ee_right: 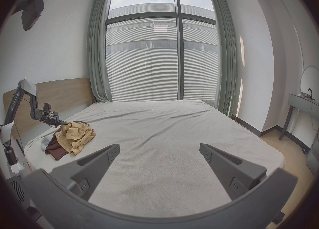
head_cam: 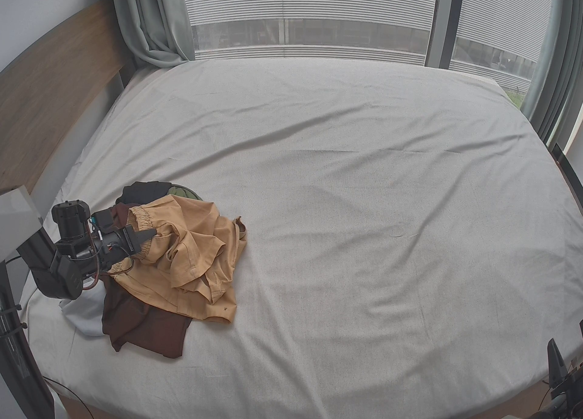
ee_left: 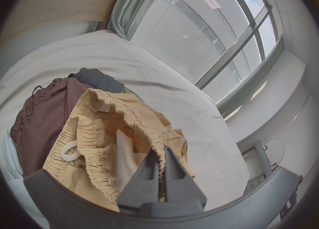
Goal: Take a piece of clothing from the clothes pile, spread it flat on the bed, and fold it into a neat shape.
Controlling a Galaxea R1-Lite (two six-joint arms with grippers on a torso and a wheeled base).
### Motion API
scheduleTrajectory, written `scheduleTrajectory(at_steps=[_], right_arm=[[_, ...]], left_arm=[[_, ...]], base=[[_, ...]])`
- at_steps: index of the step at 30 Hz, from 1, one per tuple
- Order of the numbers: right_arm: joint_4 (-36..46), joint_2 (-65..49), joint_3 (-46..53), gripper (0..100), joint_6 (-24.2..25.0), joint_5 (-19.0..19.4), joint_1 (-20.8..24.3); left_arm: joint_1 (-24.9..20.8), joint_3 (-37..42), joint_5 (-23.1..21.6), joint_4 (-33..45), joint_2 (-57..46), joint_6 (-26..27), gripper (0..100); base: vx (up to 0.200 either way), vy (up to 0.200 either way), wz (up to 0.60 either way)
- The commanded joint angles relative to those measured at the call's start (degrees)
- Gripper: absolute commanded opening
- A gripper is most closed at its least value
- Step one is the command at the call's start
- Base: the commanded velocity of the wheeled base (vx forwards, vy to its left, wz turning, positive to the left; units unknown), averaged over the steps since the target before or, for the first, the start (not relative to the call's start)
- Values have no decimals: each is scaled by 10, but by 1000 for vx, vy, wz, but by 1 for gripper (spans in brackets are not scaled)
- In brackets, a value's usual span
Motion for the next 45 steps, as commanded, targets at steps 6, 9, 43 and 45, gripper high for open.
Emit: scheduleTrajectory(at_steps=[6, 9, 43, 45], right_arm=[[1, -6, 9, 100, -1, 0, 0], [0, -6, 9, 100, -1, 0, -1], [0, -6, 10, 100, 1, 0, 0], [0, -6, 9, 100, 1, 0, 0]], left_arm=[[-18, 40, 0, -7, -62, -43, 0], [-28, 51, 4, -12, -101, -113, 0], [-199, 58, 114, -89, -192, -132, 0], [-214, 50, 129, -86, -193, -132, 0]], base=[[0, 0, 0], [0, 0, 0], [0, 0, 0], [0, 0, 0]])
